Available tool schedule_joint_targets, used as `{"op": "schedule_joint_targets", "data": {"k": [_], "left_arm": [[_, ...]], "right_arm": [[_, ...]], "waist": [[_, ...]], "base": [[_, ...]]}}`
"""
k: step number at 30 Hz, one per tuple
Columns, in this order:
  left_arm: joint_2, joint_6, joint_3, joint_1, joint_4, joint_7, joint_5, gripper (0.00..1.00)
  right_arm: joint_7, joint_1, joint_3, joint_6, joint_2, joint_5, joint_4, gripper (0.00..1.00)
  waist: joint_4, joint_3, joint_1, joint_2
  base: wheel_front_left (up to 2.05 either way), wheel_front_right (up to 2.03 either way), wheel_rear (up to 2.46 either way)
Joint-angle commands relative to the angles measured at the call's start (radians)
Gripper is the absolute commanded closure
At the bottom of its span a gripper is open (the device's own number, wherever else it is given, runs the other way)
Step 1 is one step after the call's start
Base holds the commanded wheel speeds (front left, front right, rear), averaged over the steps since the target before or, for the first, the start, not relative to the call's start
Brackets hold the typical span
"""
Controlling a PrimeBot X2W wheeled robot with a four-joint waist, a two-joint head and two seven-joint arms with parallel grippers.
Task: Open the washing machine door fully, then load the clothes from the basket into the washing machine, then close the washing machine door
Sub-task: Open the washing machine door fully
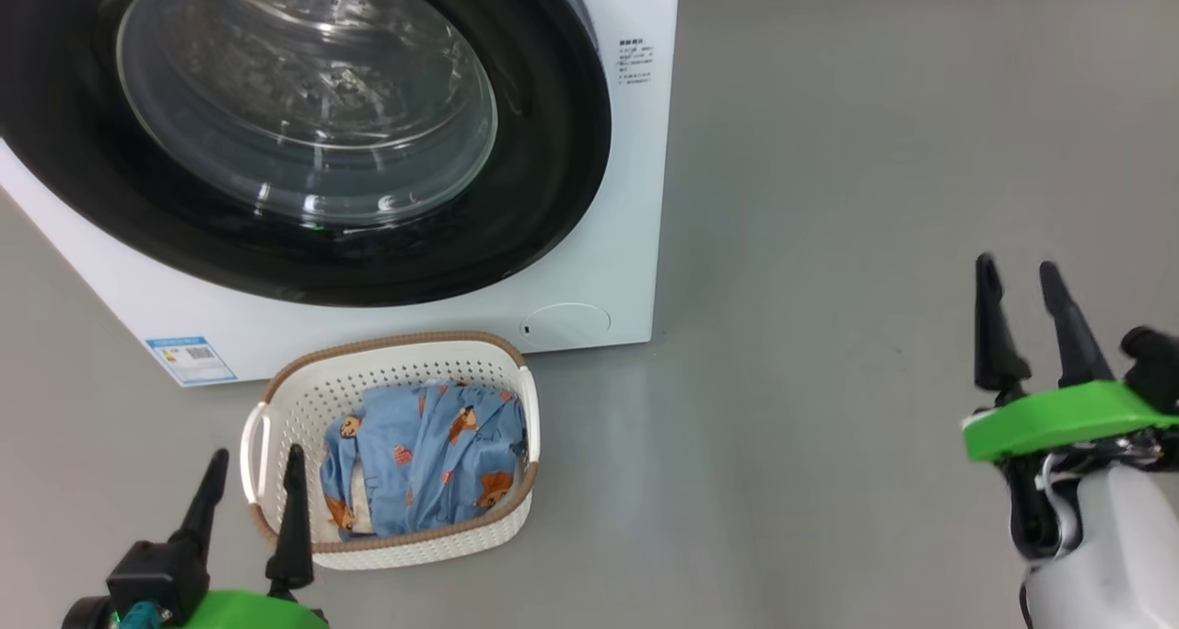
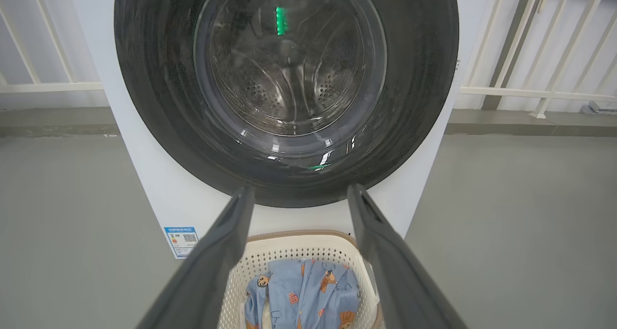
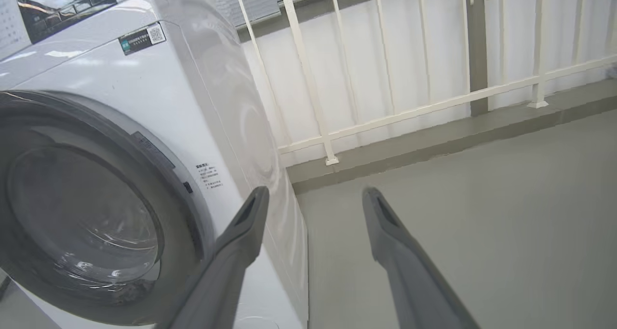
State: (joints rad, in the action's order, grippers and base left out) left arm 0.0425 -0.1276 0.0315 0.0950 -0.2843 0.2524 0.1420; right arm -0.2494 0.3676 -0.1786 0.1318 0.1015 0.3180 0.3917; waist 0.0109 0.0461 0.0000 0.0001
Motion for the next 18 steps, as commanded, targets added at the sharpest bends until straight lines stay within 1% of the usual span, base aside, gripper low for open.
{"op": "schedule_joint_targets", "data": {"k": [1,6,7,8,9,10,11,15,18], "left_arm": [[0.012,-0.003,0.025,0.008,0.031,0.009,-0.012,0.0],[0.01,-0.003,0.02,0.006,0.047,0.009,-0.017,0.0],[0.01,-0.003,0.019,0.006,0.048,0.009,-0.017,0.0],[0.01,-0.003,0.018,0.005,0.048,0.009,-0.017,0.0],[0.009,-0.003,0.017,0.005,0.048,0.009,-0.017,0.0],[0.009,-0.003,0.016,0.006,0.048,0.009,-0.017,0.0],[0.009,-0.003,0.015,0.006,0.049,0.009,-0.017,0.0],[0.008,-0.003,0.015,0.011,0.059,0.009,-0.017,0.0],[0.008,-0.003,0.014,0.014,0.065,0.009,-0.017,0.0]], "right_arm": [[-0.006,0.049,0.015,-0.001,0.004,0.042,-0.022,0.0],[0.021,0.096,-0.036,-0.001,-0.004,0.216,-0.007,0.0],[0.03,0.104,-0.046,-0.001,-0.005,0.251,-0.003,0.1],[0.039,0.113,-0.055,-0.001,-0.006,0.286,0.0,0.36],[0.05,0.122,-0.061,-0.001,-0.006,0.316,0.004,0.56],[0.06,0.131,-0.068,-0.001,-0.005,0.348,0.007,0.71],[0.071,0.142,-0.076,-0.001,-0.005,0.383,0.009,1.0],[0.126,0.188,-0.109,-0.001,0.003,0.507,0.027,1.0],[0.176,0.225,-0.127,-0.001,0.015,0.578,0.045,1.0]], "waist": [[0.004,0.008,0.0,-0.0001],[0.012,0.024,0.0,-0.0001],[0.013,0.027,0.0,-0.0001],[0.014,0.03,0.0,-0.0001],[0.016,0.034,0.0,-0.0001],[0.017,0.037,0.0,-0.0001],[0.018,0.041,0.0,-0.0001],[0.026,0.059,0.0,-0.0001],[0.032,0.074,0.0,-0.0001]], "base": [[0.0,0.0,0.0],[0.0,0.0,0.0],[0.0,0.0,0.0],[0.0,0.0,0.0],[0.0,0.0,0.0],[0.0,0.0,0.0],[0.0,0.0,0.0],[0.0,0.0,0.0],[0.0,0.0,0.0]]}}
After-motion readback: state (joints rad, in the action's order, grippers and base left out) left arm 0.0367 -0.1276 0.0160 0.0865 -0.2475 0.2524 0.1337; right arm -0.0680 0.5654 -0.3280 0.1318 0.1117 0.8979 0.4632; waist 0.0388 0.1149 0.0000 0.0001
